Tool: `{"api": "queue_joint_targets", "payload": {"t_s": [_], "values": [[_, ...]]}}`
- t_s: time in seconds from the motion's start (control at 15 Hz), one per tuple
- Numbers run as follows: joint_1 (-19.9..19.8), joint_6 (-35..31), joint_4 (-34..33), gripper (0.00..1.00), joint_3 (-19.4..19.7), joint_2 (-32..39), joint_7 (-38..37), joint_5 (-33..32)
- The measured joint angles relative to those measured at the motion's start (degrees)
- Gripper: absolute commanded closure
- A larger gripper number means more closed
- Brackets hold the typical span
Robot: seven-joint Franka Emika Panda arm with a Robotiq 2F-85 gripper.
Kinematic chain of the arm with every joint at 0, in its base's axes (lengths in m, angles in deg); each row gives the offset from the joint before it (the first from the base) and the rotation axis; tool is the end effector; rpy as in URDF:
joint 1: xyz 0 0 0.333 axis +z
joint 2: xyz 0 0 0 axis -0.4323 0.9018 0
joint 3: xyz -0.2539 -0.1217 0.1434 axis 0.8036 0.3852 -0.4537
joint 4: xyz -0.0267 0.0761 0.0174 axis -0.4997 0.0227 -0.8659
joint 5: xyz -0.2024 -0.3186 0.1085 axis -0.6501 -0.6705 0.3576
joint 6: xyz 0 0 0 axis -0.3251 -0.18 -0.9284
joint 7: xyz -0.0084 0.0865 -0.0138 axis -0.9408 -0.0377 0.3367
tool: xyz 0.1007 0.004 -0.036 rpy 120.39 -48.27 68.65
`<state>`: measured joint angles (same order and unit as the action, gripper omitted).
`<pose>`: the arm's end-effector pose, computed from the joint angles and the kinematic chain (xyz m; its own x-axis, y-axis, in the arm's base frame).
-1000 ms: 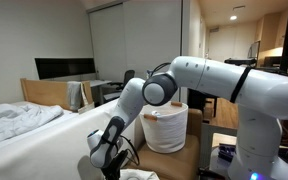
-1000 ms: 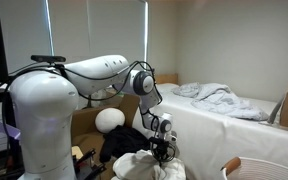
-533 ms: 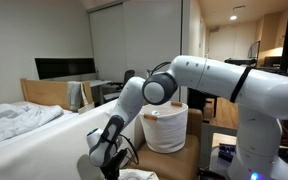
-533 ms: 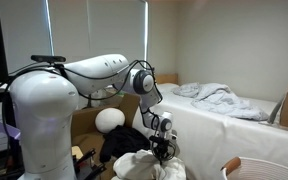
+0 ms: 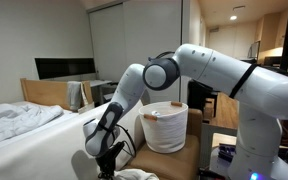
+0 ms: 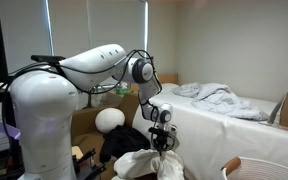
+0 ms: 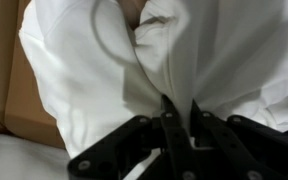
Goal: Put the white jersey in the laundry basket
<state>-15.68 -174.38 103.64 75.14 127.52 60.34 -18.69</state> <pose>0.6362 0.1229 -0.0168 0.9478 0.1850 -0.2596 0.1957 -0.9805 0.0156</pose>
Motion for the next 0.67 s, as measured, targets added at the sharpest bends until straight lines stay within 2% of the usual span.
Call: {"api": "queue_joint_targets", "payload": {"t_s": [0.67], "values": [[0.0,-0.2,14.6,0.88,-2.3,-16.9,0.1,0.0]]}}
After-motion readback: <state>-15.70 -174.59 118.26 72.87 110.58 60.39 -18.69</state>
